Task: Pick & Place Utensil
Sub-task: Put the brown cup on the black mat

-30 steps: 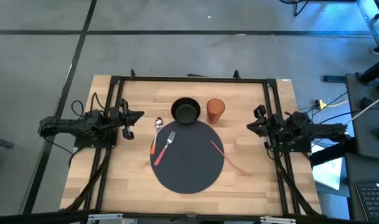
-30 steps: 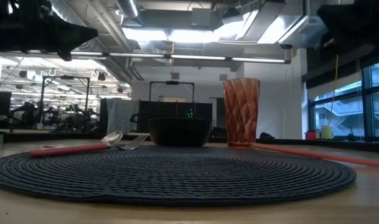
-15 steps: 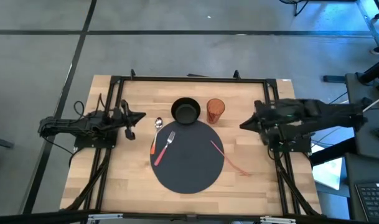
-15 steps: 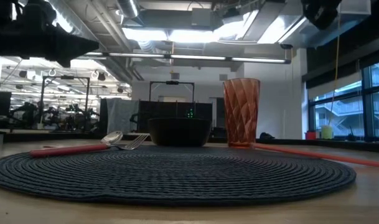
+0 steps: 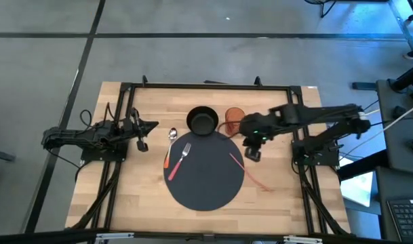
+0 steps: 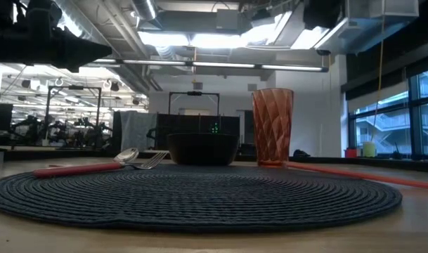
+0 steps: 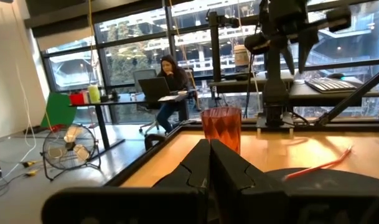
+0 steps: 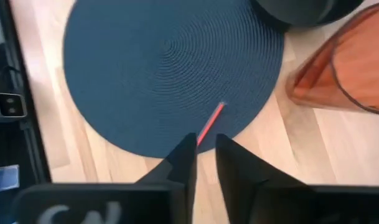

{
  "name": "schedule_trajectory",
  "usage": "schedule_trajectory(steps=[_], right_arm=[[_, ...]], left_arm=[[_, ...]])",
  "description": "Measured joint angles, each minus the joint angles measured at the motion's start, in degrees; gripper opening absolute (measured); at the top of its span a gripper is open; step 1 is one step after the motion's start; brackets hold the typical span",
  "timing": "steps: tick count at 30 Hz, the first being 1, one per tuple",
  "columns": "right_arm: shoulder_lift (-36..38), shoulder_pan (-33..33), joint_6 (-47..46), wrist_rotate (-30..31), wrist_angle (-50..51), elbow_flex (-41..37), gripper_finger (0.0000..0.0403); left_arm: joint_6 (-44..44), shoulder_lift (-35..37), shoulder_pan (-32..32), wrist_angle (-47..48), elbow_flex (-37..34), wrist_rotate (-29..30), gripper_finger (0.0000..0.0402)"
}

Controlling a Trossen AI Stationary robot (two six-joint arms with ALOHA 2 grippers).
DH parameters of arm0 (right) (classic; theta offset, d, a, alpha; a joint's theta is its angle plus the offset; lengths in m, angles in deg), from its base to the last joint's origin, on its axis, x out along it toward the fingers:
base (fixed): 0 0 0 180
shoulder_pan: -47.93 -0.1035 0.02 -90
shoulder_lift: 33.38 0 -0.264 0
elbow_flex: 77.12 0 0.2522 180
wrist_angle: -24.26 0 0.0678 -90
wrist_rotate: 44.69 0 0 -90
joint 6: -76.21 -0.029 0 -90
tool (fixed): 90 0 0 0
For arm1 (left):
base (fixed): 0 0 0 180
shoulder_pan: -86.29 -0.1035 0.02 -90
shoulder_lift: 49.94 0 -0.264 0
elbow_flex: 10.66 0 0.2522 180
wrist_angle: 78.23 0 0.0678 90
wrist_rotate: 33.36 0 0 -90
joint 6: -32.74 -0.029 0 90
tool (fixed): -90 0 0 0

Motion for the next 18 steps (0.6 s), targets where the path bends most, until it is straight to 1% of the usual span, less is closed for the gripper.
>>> schedule_trajectory(steps=[3,6,9,12,16,18], right_arm=[[-3.1,0.0,3.0,1.6,0.0,1.1,0.0094],[-3.8,0.0,7.3,6.4,0.0,1.8,0.0109],[-3.7,0.7,11.3,10.6,0.3,3.0,0.0115],[-3.7,2.7,13.5,9.6,1.5,4.6,0.0117],[-3.7,7.3,18.1,8.3,2.3,5.7,0.0117],[-3.7,10.2,20.2,5.8,2.6,6.3,0.0117]], left_arm=[[1.3,0.0,0.0,0.2,0.0,0.0,0.0004],[2.2,0.0,0.0,0.6,0.0,0.0,0.0004],[2.7,0.0,0.0,1.1,0.0,0.0,0.0004],[2.8,0.0,0.0,1.1,0.0,0.0,0.0004],[1.7,0.0,0.0,1.1,0.0,0.0,0.0004],[0.7,0.0,0.0,1.1,0.0,0.0,0.0004]])
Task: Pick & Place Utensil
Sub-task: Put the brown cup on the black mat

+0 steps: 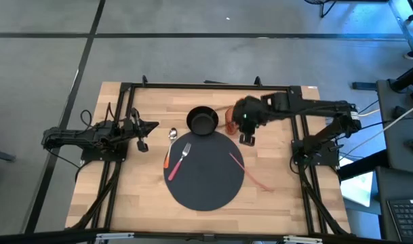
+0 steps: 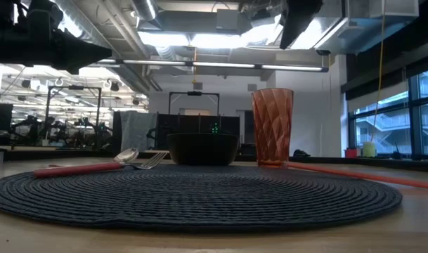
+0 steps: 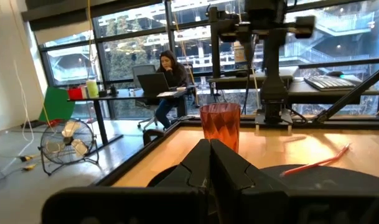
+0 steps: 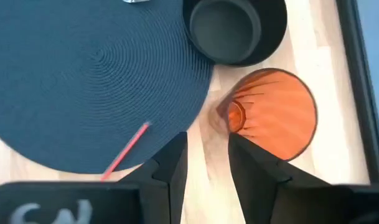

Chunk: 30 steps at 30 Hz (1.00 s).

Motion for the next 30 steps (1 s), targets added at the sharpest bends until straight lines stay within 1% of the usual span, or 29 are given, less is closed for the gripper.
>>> schedule_trajectory(steps=[3,6,11,13,15,18,21,24,27,30], right_arm=[[0.0,3.5,4.1,-4.0,0.6,0.1,0.0117],[-0.7,5.3,9.6,-4.2,1.7,0.1,0.0117],[-3.6,7.2,13.4,-4.3,2.1,0.1,0.0118],[-5.1,7.7,15.1,-4.3,2.0,0.0,0.0126],[-6.4,8.2,16.7,-4.3,1.6,0.0,0.0146],[-7.8,8.9,18.3,-4.3,0.5,0.0,0.0193],[-8.2,9.7,18.5,-4.3,0.1,0.0,0.0243],[-8.3,9.9,18.4,-4.3,1.0,0.0,0.0279],[-8.3,9.8,17.7,-4.5,1.4,0.0,0.0293],[-8.6,9.8,16.6,-5.6,1.3,0.0,0.0292]], left_arm=[[-0.9,0.0,0.0,0.0,0.0,0.0,0.0004],[-1.3,0.0,0.0,0.0,0.0,0.0,0.0004],[-1.2,0.0,0.0,0.0,0.0,0.0,0.0004],[-0.9,0.0,0.0,0.0,0.0,0.0,0.0004],[-0.9,0.0,0.0,0.2,0.0,0.0,0.0004],[-0.9,0.0,0.0,1.3,0.0,0.0,0.0004],[-0.9,0.0,0.0,2.2,0.0,0.0,0.0004],[-0.9,0.0,0.0,2.9,0.0,0.0,0.0004],[-0.9,0.0,0.0,3.4,0.0,0.0,0.0004],[-2.0,0.0,0.0,3.4,0.0,0.0,0.0004]])
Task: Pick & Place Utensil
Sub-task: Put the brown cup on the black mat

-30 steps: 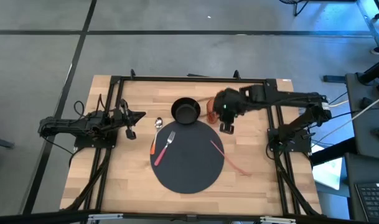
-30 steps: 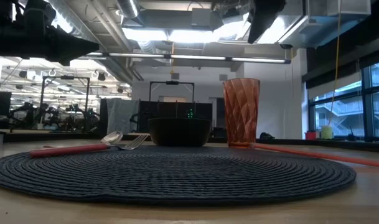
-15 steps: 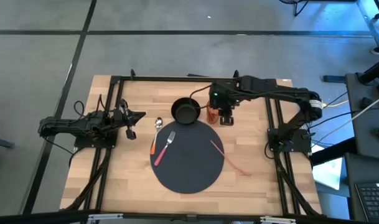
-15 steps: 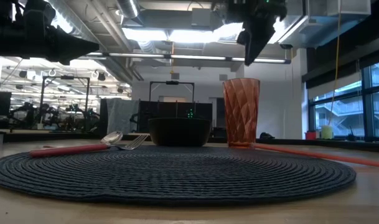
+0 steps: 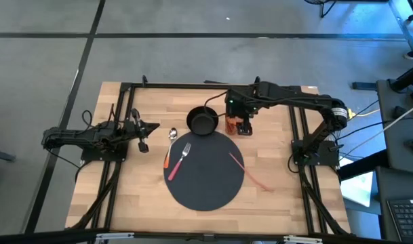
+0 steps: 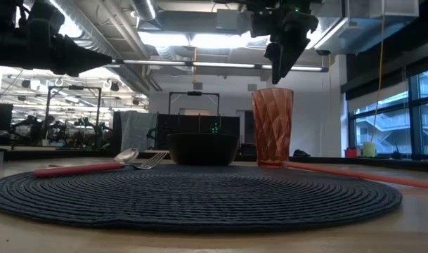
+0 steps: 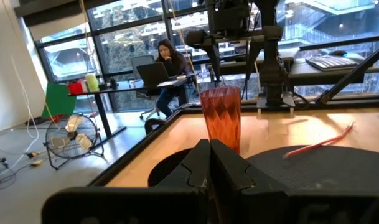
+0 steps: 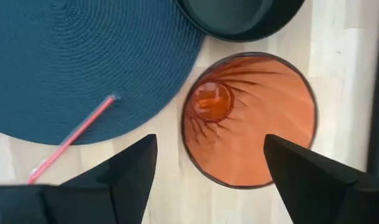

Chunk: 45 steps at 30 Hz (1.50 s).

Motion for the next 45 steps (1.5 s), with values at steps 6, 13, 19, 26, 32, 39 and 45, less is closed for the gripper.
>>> schedule_trajectory(steps=[6,13,19,26,32,39,45], right_arm=[[-2.7,-0.2,-1.1,-1.7,0.0,0.0,0.0271],[-6.9,-0.3,-0.8,-1.9,0.1,0.0,0.0248],[-8.2,-0.3,-1.2,-1.9,0.3,0.0,0.0214],[-8.2,-0.3,-1.6,-1.8,0.6,0.0,0.0121],[-8.2,-0.3,-1.5,-1.3,0.3,0.0,0.0017],[-8.3,-0.4,-1.2,-1.4,4.4,2.8,0.0014],[-8.3,-3.8,-3.5,-1.2,9.8,14.9,0.0011]], left_arm=[[-1.3,0.0,0.0,0.0,0.0,0.0,0.0004],[-1.0,0.0,0.0,0.0,0.0,0.0,0.0004],[-0.8,0.0,0.0,0.0,0.0,0.0,0.0004],[-0.8,0.0,0.0,0.0,0.0,0.0,0.0004],[-0.8,0.0,0.0,0.0,0.0,0.0,0.0004],[-0.8,0.0,0.0,0.0,0.0,0.0,0.0004],[-0.8,0.0,0.0,0.0,0.0,0.0,0.0004]])
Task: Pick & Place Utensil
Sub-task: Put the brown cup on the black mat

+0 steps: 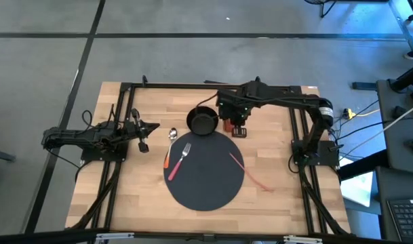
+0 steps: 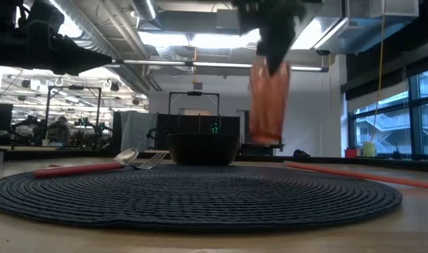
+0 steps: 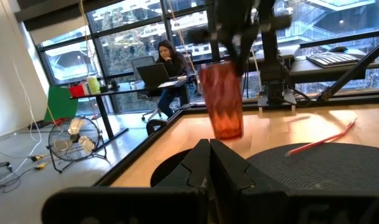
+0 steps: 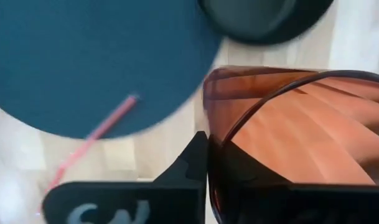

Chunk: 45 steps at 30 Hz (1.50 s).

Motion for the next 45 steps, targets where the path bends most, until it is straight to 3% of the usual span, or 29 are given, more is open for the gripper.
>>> schedule_trajectory(steps=[6,14,23,29,32,45], right_arm=[[0.0,-7.6,-3.2,3.3,1.7,6.6,0.0008],[-2.3,-17.4,-11.0,5.6,2.0,6.4,0.0008],[-10.1,-25.3,-11.2,2.4,0.8,6.2,0.0008],[-10.1,-26.4,-12.0,2.6,-2.1,6.4,0.0008],[-10.2,-25.9,-12.3,5.4,-0.5,6.3,0.0008],[-10.0,-17.2,-8.3,2.8,1.6,6.3,0.0008]], left_arm=[[0.0,0.0,0.0,0.0,0.0,0.0,0.0004],[0.0,0.0,0.0,0.0,0.0,0.0,0.0004],[0.0,0.0,0.0,0.0,0.0,1.8,0.0004],[0.0,0.0,0.0,0.0,0.0,2.4,0.0004],[0.0,0.0,0.0,0.0,0.0,2.4,0.0004],[0.0,0.0,0.0,0.0,0.0,2.4,0.0004]])
